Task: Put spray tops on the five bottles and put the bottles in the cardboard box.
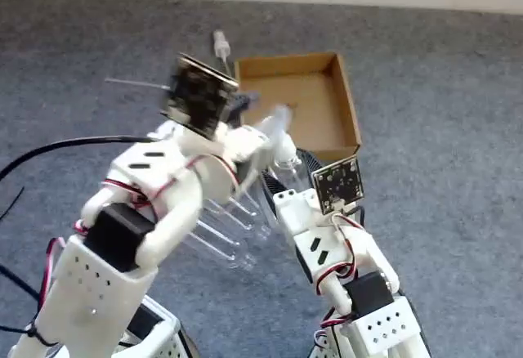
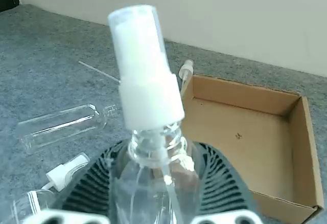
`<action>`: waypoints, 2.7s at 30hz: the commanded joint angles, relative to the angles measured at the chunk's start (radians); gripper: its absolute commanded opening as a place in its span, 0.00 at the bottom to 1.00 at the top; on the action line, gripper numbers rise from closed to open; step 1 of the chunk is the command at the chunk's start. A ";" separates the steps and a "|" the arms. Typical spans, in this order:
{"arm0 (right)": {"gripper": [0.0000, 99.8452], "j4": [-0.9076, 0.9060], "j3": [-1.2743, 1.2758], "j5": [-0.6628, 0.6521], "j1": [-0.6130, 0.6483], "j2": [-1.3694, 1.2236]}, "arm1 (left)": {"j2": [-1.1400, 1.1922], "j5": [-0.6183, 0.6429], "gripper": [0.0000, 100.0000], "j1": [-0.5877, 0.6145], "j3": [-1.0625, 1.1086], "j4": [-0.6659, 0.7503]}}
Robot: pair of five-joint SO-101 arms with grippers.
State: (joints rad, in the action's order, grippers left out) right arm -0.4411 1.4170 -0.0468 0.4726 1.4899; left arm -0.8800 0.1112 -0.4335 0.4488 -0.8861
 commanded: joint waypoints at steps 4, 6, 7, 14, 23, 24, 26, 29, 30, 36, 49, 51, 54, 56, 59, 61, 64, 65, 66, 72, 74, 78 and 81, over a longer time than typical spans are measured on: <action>0.00 0.027 -0.015 0.012 0.007 0.013 | 0.062 -0.011 0.09 0.051 0.033 0.002; 0.00 0.027 -0.015 0.012 0.007 0.013 | 0.071 -0.018 0.09 0.007 0.039 0.002; 0.00 0.027 -0.015 0.012 0.007 0.013 | 0.074 -0.049 0.09 -0.016 0.044 0.002; 0.00 0.027 -0.015 0.012 0.007 0.013 | 0.077 -0.124 0.08 -0.127 0.059 -0.002; 0.00 0.025 -0.013 0.012 0.012 0.013 | 0.077 -0.219 0.09 -0.170 0.081 0.002; 0.00 0.025 -0.012 0.011 0.012 0.013 | 0.077 -0.236 0.09 -0.176 0.081 0.000; 0.00 0.024 -0.012 0.008 0.012 0.013 | 0.077 -0.250 0.09 -0.171 0.079 -0.003; 0.00 0.022 -0.010 0.002 0.010 0.013 | 0.067 -0.253 0.09 -0.111 0.074 -0.003; 0.00 0.022 -0.010 -0.006 0.008 0.013 | 0.059 -0.253 0.09 -0.085 0.056 -0.005; 0.00 0.025 -0.012 -0.095 -0.016 0.007 | -0.050 -0.253 0.09 0.061 -0.050 -0.084; 0.00 0.039 -0.561 0.035 -0.091 -0.538 | -0.260 -0.245 0.20 0.219 0.444 -0.074; 0.00 0.038 -0.696 0.069 -0.090 -0.699 | -0.334 -0.230 0.20 0.214 0.538 -0.021; 0.00 0.036 -0.860 0.095 -0.064 -0.901 | -0.460 -0.140 0.21 0.214 0.630 0.005; 0.00 0.036 -0.946 0.097 -0.021 -0.993 | -0.529 -0.115 0.23 0.214 0.670 0.009; 0.00 -0.028 -1.033 0.097 0.050 -1.073 | -0.596 -0.106 0.25 0.214 0.708 0.018; 0.00 -0.091 -1.067 0.098 0.087 -1.099 | -0.599 -0.107 0.25 0.220 0.731 0.052; 0.00 -0.191 -1.101 0.133 0.116 -1.104 | -0.578 -0.109 0.25 0.222 0.765 0.112; 0.00 -0.228 -1.116 0.137 0.117 -1.104 | -0.570 -0.109 0.25 0.223 0.766 0.123; 0.00 -0.263 -1.135 0.138 0.117 -1.104 | -0.562 -0.109 0.25 0.223 0.768 0.129; 0.00 -0.387 -1.179 0.135 0.119 -1.102 | -0.542 -0.118 0.25 0.240 0.777 0.160; 0.00 -0.397 -1.184 0.135 0.119 -1.102 | -0.542 -0.135 0.25 0.260 0.777 0.169; 0.00 -0.397 -1.182 0.133 0.117 -1.102 | -0.542 -0.135 0.25 0.272 0.777 0.170; 0.00 -0.398 -1.182 0.133 0.119 -1.101 | -0.542 -0.137 0.25 0.272 0.779 0.172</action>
State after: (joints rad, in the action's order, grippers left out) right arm -0.8355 0.3015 0.0821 0.5831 0.3775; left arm -1.4262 -0.0161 -0.1757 1.2298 -0.7403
